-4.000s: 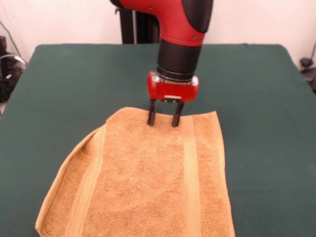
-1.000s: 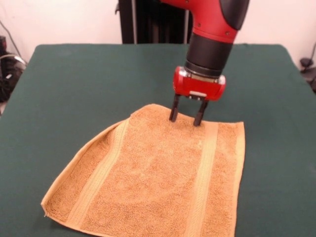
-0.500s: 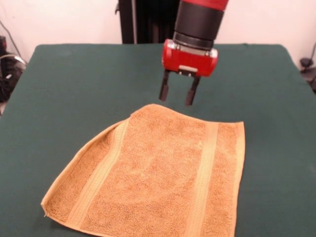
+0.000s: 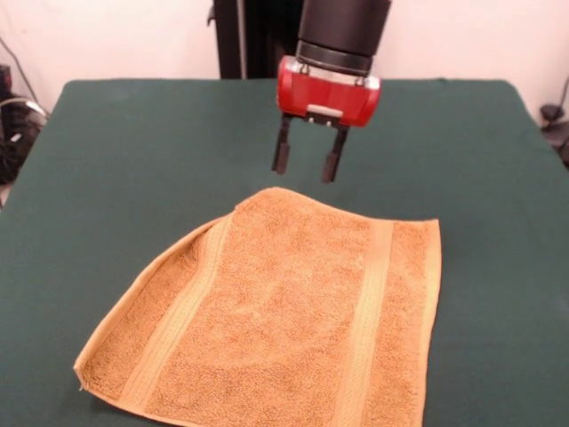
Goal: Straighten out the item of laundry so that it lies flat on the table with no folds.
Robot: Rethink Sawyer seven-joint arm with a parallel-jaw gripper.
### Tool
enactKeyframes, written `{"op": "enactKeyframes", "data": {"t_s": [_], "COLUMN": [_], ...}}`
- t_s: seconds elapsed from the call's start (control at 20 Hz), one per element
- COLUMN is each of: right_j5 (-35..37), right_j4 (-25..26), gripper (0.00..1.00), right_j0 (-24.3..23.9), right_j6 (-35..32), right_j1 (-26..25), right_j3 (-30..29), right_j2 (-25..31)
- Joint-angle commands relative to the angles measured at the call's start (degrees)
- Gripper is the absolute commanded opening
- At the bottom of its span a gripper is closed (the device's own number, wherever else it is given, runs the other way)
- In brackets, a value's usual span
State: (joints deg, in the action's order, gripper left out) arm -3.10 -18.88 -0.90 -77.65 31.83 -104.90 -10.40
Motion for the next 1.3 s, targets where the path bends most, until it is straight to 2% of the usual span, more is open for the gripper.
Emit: {"op": "enactKeyframes", "data": {"t_s": [0.05,0.45,0.85,1.3], "right_j5": [5.17,1.7,0.47,-0.32], "right_j4": [2.77,5.37,5.93,6.88], "gripper": [1.0,1.0,1.0,1.0], "right_j0": [-2.04,-6.38,-7.1,-7.35], "right_j6": [-10.95,-11.08,-11.91,-12.26], "right_j1": [-1.33,-6.57,-10.56,-10.94], "right_j3": [-4.75,-3.94,-1.94,-1.32], "right_j2": [9.56,12.51,12.05,12.31]}}
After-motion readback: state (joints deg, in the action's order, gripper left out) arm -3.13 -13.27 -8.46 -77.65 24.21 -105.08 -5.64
